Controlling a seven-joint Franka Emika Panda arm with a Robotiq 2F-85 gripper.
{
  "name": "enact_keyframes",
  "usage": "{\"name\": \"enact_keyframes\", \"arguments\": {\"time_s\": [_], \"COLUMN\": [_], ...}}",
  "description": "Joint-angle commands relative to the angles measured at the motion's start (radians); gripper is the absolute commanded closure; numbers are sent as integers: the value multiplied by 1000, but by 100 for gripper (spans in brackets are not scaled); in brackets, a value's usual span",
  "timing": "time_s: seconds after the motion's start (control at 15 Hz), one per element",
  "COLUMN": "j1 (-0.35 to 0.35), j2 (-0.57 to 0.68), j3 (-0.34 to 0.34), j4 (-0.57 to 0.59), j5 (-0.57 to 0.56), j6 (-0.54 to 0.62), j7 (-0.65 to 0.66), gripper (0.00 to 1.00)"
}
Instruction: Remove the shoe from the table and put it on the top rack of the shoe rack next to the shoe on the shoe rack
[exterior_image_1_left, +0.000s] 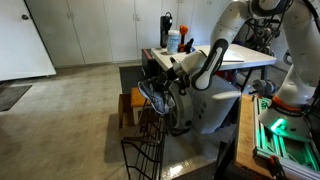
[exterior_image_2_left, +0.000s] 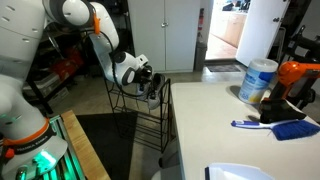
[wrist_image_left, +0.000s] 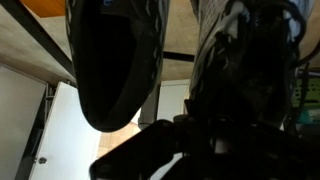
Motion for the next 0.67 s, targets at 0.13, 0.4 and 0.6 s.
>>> {"name": "enact_keyframes", "arguments": {"time_s": [0.13,0.4,0.6], "j1": [81,101,106], "j2": [4,24,44], "j3": [-90,-105,-111], "j4": [-25,-11,1], "j5": [-14,-16,-15], "j6": [132,122,132], "j7": [52,71,79], "gripper": [95,95,95]}}
